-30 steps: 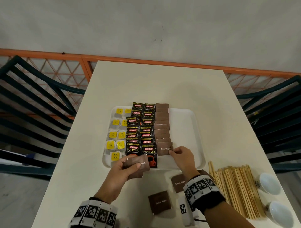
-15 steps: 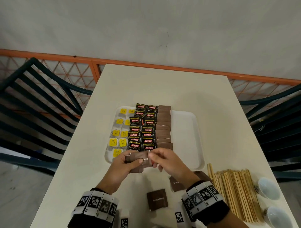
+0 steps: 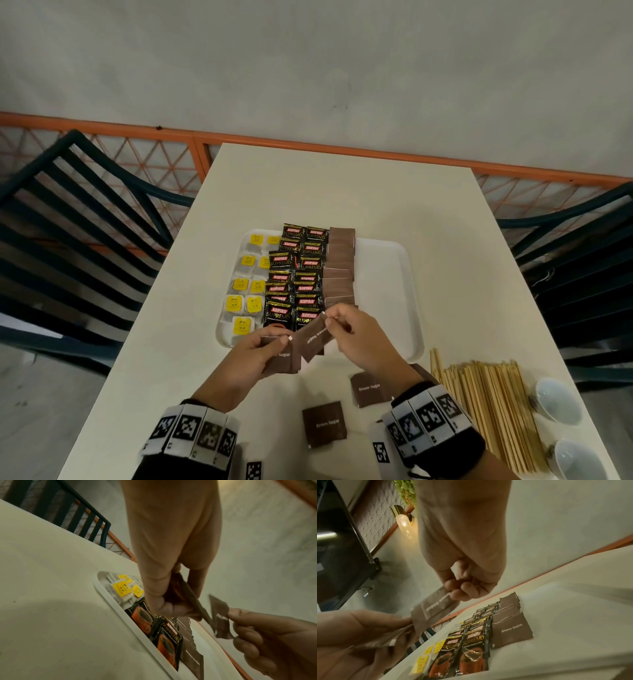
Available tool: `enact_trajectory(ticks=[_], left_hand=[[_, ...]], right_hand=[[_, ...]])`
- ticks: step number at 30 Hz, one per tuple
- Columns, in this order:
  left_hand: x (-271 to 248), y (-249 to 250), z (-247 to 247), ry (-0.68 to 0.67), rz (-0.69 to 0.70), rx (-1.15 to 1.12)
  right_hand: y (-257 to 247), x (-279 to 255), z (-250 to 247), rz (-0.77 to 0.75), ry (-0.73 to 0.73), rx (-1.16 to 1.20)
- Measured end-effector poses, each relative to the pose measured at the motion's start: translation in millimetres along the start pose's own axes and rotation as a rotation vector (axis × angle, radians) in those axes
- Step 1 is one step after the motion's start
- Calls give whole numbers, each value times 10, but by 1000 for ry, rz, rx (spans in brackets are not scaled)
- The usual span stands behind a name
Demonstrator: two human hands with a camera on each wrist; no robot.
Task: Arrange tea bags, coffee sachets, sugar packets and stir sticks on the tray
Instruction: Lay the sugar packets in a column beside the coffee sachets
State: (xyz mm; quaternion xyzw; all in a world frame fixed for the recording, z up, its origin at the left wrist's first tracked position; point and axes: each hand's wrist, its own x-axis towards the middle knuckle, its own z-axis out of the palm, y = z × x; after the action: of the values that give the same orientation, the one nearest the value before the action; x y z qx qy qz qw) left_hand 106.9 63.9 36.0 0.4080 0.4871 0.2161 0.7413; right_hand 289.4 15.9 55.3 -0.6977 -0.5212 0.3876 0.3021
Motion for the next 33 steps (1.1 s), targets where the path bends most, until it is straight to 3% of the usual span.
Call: enact_trajectory(ticks=[5,7,11,21,27,33], left_hand=[[24,13,-7,16,-39,-58],[35,17,-10,18,-46,-58],[31,16,-13,4,-58,-36],[-22,-24,-11,-5,-26,151],[-27,-12,12,43,28,145],[-14,-10,25,68,53,108]], right_hand=[[-13,-10,-46,132,-23,415],[33,-22,-63,154,-12,476],[221,-39,-119,127,-17,392],[736,91,-132,296,102,313],[804,237,-39,303,205,6],[735,251,29,295,284,-60]])
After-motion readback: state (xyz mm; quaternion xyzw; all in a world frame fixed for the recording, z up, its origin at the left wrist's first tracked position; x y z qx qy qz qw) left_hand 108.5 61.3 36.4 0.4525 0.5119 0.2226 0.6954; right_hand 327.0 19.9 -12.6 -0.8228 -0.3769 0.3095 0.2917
